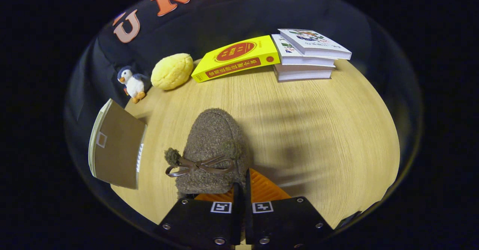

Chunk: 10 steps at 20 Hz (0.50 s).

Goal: Open the storage box then place both shoes into the box .Put the left shoe in first, then the right shoe, with the right side of both shoes facing outward in a uniform manner.

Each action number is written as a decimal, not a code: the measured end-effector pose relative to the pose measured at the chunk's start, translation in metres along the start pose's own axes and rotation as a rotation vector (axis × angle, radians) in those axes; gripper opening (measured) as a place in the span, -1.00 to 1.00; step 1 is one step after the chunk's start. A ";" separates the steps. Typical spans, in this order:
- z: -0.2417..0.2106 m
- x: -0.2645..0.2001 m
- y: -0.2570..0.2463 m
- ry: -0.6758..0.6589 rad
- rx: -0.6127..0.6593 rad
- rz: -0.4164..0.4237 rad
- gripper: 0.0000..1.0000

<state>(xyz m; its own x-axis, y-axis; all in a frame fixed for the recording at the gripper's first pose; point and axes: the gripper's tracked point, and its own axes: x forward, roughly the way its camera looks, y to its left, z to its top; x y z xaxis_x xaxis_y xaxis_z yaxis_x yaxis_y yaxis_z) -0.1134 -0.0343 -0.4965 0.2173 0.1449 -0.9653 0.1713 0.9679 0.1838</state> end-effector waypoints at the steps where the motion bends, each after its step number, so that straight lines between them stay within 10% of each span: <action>1: 0.004 -0.010 0.011 -0.006 -0.007 -0.001 -0.89; 10: 0.058 -0.084 0.179 -0.081 -0.088 0.086 -0.89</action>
<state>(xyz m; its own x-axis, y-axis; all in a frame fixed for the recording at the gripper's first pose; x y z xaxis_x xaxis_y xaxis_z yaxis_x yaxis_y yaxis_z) -0.0456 0.1152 -0.3720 0.3053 0.2146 -0.9277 0.0649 0.9673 0.2452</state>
